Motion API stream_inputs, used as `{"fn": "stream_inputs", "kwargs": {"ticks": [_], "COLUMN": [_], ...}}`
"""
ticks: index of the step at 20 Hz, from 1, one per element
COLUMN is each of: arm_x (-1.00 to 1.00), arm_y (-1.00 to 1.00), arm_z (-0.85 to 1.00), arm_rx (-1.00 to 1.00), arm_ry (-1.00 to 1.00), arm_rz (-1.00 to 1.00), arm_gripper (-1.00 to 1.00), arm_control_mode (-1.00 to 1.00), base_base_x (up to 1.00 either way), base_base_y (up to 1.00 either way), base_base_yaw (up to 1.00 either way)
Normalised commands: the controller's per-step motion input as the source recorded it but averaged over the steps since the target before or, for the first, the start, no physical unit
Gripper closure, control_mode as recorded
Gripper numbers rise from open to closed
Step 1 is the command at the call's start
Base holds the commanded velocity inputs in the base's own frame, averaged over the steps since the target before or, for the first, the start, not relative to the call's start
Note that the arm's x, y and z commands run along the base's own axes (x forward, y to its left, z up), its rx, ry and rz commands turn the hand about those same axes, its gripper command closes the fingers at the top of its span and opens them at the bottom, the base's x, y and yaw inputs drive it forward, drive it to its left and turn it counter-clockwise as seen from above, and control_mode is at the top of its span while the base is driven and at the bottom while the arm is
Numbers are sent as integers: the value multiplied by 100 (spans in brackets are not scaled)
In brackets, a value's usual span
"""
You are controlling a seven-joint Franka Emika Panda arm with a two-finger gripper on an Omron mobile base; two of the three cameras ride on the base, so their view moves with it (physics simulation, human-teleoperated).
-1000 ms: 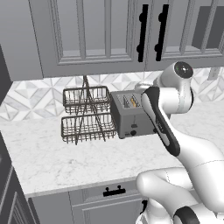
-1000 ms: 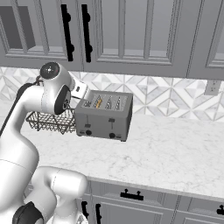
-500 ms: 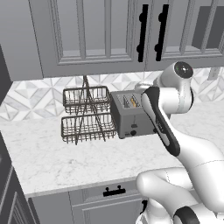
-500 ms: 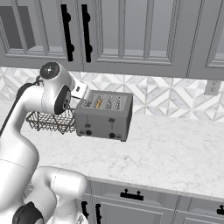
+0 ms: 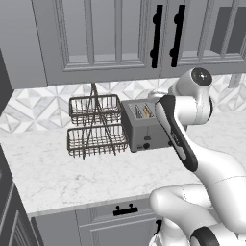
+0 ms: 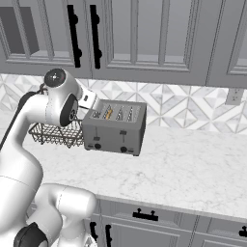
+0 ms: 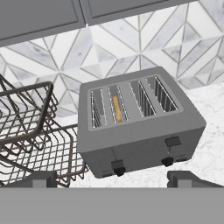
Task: Start the toaster. Once the lever pops up, take the bread to the plate on the dining counter.
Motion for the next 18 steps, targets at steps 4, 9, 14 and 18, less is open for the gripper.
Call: {"fn": "stream_inputs", "kwargs": {"ticks": [4,9,14,18], "arm_x": [0,0,0,0], "arm_y": [0,0,0,0], "arm_z": [0,0,0,0], "arm_rx": [0,0,0,0], "arm_ry": [0,0,0,0], "arm_rz": [0,0,0,0], "arm_gripper": [-100,-100,-100,-100], "arm_control_mode": [-100,-100,-100,-100], "base_base_x": [0,0,0,0], "base_base_y": [0,0,0,0], "base_base_yaw": [0,0,0,0]}}
